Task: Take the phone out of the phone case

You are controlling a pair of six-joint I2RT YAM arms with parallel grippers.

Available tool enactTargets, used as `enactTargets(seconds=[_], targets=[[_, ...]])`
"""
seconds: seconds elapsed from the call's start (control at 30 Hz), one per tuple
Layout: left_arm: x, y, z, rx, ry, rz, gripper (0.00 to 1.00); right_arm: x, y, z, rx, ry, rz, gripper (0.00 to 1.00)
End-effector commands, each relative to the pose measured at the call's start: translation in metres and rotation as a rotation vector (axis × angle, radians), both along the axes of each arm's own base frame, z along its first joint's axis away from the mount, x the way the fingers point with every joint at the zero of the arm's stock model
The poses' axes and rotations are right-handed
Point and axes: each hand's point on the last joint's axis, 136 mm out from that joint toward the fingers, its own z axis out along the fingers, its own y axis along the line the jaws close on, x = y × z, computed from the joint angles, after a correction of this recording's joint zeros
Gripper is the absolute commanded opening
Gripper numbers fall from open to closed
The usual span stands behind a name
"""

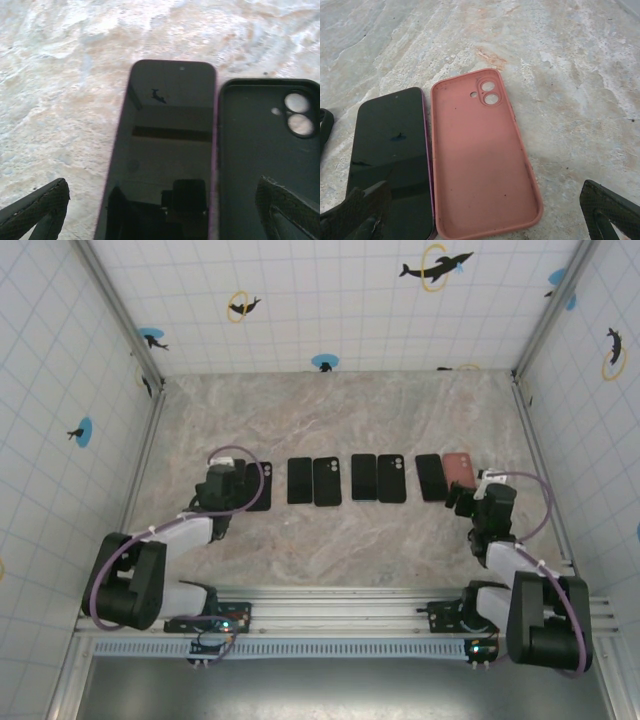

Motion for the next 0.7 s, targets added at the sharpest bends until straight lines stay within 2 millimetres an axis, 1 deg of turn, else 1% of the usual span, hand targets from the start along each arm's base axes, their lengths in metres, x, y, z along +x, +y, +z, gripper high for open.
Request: enactTargets(seconds=[0.0, 0.07, 0.2, 0.33, 0.43, 0.47, 0.5, 0.57, 0.67], targets=[[0.015, 0.009, 0.021, -0.053, -0.14, 0.027, 0.98, 0.01, -0.012, 0.01, -0.026, -0.082, -0.048, 0.99], [0.015, 0.014, 0.021, -0.063, -0.161, 0.026, 0.98, 0.01, -0.014, 0.004, -0.031, -0.074, -0.051, 0.99], [0.015, 0.019, 0.014, -0.1, -0.175, 0.017, 0.98, 0.012, -0.012, 0.004, -0.061, -0.108, -0.035, 0.99], [0.017, 0.021, 0.024, -0.114, -0.257, -0.01, 0.98, 0.015, -0.012, -0.005, -0.067, -0.072, -0.026, 0.99], [0.019, 0.027, 0.024, -0.124, -0.276, -0.012, 0.98, 0.014, -0.008, -0.004, -0.067, -0.076, -0.004, 0.99], [0.02, 0.031, 0.023, -0.147, -0.272, 0.001, 0.98, 0.014, -0.006, -0.005, -0.066, -0.077, 0.009, 0.99], [0.02, 0.031, 0.023, -0.169, -0.277, 0.0, 0.98, 0.014, -0.005, -0.006, -0.064, -0.075, 0.017, 0.99], [0.017, 0.036, 0.023, -0.203, -0.288, 0.018, 0.98, 0.013, 0.004, -0.007, -0.052, -0.079, 0.053, 0.99], [0.013, 0.033, 0.023, -0.203, -0.291, -0.014, 0.98, 0.007, 0.021, 0.007, 0.016, -0.192, 0.104, 0.99]])
